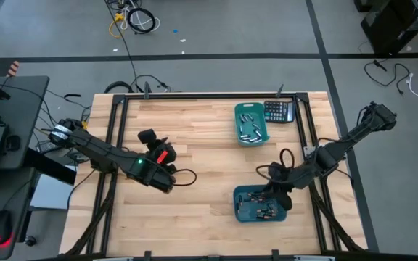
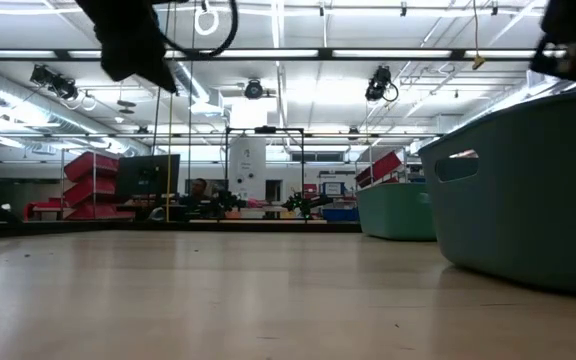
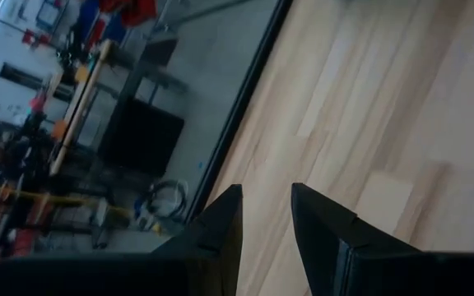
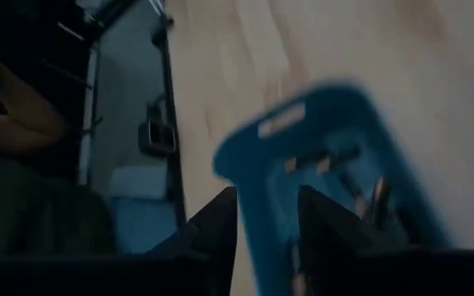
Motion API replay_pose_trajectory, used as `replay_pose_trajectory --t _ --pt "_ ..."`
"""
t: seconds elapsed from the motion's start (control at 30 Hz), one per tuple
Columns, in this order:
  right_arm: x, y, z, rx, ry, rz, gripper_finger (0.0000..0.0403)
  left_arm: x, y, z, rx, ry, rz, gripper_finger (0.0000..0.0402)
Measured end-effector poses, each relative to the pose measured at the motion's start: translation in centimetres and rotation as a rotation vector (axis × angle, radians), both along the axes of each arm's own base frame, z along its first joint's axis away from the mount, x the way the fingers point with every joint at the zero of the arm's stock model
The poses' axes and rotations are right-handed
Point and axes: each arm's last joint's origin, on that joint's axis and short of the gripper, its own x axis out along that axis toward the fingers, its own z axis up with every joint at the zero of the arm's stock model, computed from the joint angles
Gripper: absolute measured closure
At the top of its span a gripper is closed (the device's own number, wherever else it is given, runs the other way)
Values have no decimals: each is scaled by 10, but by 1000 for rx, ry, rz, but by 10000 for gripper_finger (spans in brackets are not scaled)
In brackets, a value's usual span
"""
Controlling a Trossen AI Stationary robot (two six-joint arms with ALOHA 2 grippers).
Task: Sort batteries
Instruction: Move all the bins to the top corner of the table
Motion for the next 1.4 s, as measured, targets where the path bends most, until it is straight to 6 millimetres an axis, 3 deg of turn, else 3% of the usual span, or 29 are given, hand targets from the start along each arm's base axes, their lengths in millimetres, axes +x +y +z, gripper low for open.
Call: replay_pose_trajectory --t 0.2,0.33,0.5,0.67,0.87,1.0,1.07,1.23,1.4 --pt "0 -5 14 -238 -221 78 289 22 -18 5 -22 -110 -146 295" --pt "-4 -7 18 -307 -263 116 291 42 -33 14 -113 -168 -341 295" --pt "-12 -11 18 -292 -232 185 296 62 -48 29 -317 -259 -720 295" --pt "-26 -15 6 -224 -17 204 310 69 -52 35 -477 -292 -949 298" --pt "-55 -26 -15 -207 419 165 341 77 -54 23 -437 -277 -884 321" --pt "-70 -30 -21 -226 616 119 374 83 -52 5 -458 -212 -809 369" --pt "-72 -27 -23 -249 643 132 391 84 -51 -7 -498 -154 -759 392" --pt "-68 -10 -29 -295 606 232 397 89 -54 -36 -561 -62 -657 399" --pt "-61 8 -42 -357 619 288 402 101 -60 -55 -588 -71 -660 400"
